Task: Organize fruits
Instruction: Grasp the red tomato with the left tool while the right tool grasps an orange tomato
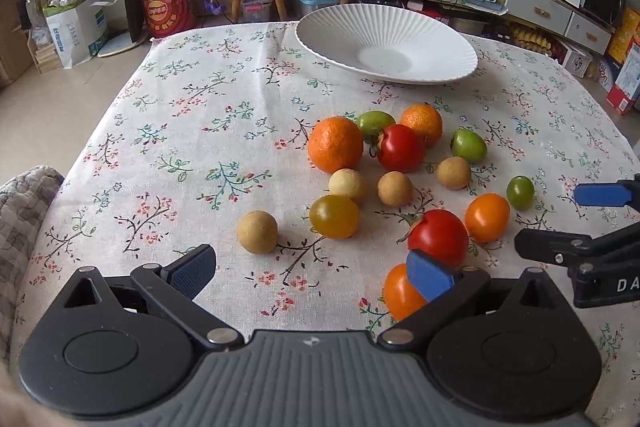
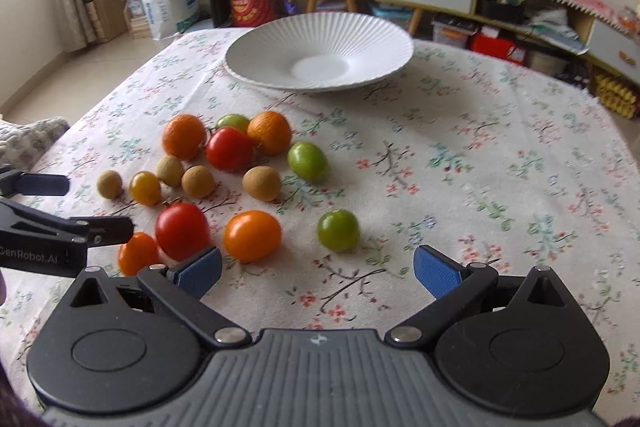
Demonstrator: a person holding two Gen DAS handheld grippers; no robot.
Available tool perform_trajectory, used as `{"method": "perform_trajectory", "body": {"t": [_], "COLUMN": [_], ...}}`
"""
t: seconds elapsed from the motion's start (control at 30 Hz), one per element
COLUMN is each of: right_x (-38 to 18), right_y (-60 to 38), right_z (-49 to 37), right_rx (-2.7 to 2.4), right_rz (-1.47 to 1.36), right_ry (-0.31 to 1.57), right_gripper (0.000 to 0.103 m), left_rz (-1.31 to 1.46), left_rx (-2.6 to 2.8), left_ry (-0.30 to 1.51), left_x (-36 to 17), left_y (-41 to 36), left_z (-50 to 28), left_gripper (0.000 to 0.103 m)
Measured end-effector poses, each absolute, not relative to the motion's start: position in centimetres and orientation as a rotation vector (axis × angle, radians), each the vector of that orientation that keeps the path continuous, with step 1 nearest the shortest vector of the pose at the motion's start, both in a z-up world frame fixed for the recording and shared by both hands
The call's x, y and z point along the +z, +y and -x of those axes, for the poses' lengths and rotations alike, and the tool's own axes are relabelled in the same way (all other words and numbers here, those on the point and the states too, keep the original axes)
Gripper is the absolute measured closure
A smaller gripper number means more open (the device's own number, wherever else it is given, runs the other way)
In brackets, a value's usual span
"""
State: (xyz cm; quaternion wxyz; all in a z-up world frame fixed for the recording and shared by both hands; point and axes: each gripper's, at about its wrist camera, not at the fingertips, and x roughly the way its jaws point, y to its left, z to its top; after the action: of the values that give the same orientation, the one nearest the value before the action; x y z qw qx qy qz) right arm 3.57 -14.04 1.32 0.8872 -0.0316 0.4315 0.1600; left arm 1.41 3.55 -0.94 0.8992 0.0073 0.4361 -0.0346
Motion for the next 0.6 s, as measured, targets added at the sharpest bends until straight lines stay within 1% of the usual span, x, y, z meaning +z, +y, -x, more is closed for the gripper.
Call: {"method": "perform_trajectory", "body": {"t": [0.07,0.13,0.17,0.23,0.27,0.33,0.4,0.53,0.57,0.6], "right_x": [1.4,1.4,1.5,1.6,1.7,1.7,1.7,1.7,1.6,1.5], "right_y": [-14.3,-14.6,-14.7,-15.0,-15.1,-15.3,-15.3,-14.9,-14.7,-14.7], "right_z": [-3.8,-3.8,-3.9,-4.0,-4.0,-4.1,-4.2,-4.2,-4.3,-4.3], "right_rx": [0.365,0.391,0.401,0.426,0.438,0.469,0.509,0.562,0.561,0.557], "right_rz": [0.034,-0.008,-0.025,-0.06,-0.075,-0.104,-0.132,-0.136,-0.128,-0.125], "right_ry": [0.907,0.911,0.911,0.91,0.91,0.913,0.919,0.919,0.924,0.928], "right_gripper": [0.014,0.019,0.024,0.03,0.033,0.04,0.047,0.053,0.056,0.057], "left_rz": [0.007,0.017,0.018,0.018,0.021,0.033,0.048,0.045,0.031,0.016], "left_rx": [-0.113,-0.154,-0.172,-0.206,-0.227,-0.268,-0.319,-0.398,-0.408,-0.416], "left_ry": [0.888,0.876,0.869,0.861,0.859,0.854,0.849,0.835,0.833,0.831], "left_x": [-0.7,-0.6,-0.6,-0.6,-0.6,-0.7,-0.9,-1.0,-1.1,-1.2], "left_y": [3.4,3.2,3.0,2.8,2.7,2.5,2.4,1.5,1.2,1.0], "left_z": [-1.1,-1.0,-0.9,-0.9,-0.9,-0.9,-0.9,-0.8,-1.0,-1.0], "left_gripper": [0.006,0.008,0.011,0.018,0.025,0.031,0.043,0.052,0.055,0.056]}}
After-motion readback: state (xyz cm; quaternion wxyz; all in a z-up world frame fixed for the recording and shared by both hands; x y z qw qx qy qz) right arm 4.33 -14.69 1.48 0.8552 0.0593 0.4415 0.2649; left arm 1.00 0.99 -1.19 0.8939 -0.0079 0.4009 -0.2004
